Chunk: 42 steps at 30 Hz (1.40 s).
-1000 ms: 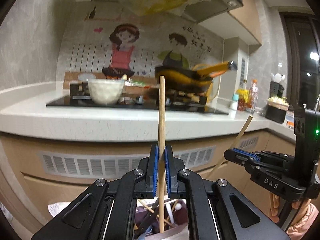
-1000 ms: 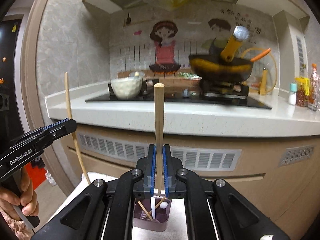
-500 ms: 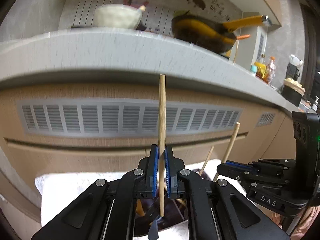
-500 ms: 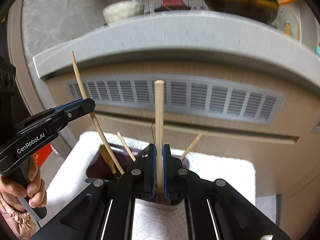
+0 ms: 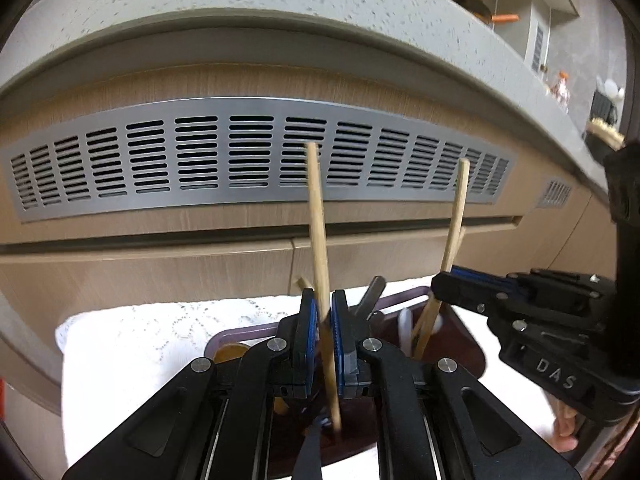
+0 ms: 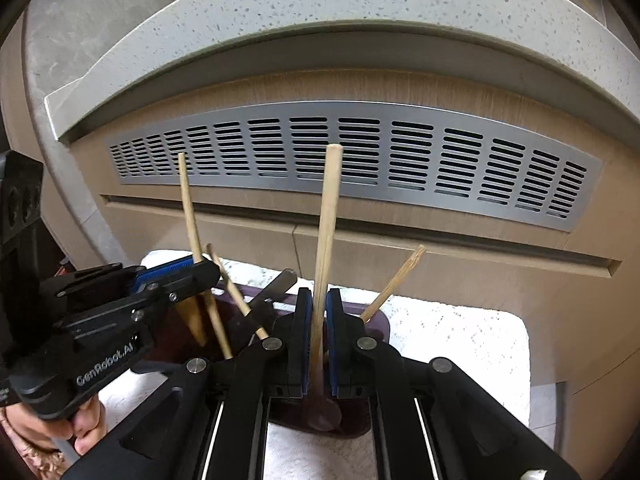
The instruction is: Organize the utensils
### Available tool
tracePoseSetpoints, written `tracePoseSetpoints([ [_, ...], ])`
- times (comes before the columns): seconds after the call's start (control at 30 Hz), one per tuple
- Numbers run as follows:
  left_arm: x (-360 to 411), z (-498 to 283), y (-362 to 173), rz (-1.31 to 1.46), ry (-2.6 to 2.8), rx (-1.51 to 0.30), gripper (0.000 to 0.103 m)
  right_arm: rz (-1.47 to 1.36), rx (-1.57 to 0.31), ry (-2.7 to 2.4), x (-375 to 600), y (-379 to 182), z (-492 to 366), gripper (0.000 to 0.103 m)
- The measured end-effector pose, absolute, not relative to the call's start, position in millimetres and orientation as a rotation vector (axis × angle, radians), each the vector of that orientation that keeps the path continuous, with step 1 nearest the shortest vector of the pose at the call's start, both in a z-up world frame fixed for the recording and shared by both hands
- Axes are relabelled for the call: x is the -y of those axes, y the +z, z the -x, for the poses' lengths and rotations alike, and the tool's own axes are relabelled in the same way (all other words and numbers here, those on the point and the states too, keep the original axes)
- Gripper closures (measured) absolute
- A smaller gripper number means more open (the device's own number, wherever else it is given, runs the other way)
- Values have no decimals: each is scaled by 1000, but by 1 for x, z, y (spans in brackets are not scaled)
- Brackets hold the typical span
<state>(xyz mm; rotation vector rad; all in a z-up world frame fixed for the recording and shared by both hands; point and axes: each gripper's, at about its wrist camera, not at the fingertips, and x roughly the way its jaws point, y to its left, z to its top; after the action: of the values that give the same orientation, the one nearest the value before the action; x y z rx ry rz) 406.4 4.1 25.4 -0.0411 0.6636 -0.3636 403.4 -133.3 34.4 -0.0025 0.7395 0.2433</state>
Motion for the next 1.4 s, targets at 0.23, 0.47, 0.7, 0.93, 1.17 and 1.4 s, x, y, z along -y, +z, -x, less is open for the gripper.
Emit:
tracePoseSetpoints([
  [0.23, -11, -405, 26, 93, -328, -705, 64, -16, -833, 301, 134, 11, -415, 76],
  [0.47, -14, -362, 48, 72, -275, -622, 28, -100, -785, 269, 159, 17, -387, 45],
  [0.7, -28, -295, 63, 92, -203, -548, 9, -172, -749, 191, 195, 28, -336, 38],
  [0.93, -31, -217, 52, 39, -95, -490, 2, -111, -696, 110, 184, 26, -259, 30],
  [1.17, -34, -148, 36, 46, -66, -499, 0, -54, -596, 51, 175, 29, -176, 15],
  [1.4, -20, -104, 30, -21, -61, -475, 0, -44, -538, -9, 173, 24, -125, 12],
])
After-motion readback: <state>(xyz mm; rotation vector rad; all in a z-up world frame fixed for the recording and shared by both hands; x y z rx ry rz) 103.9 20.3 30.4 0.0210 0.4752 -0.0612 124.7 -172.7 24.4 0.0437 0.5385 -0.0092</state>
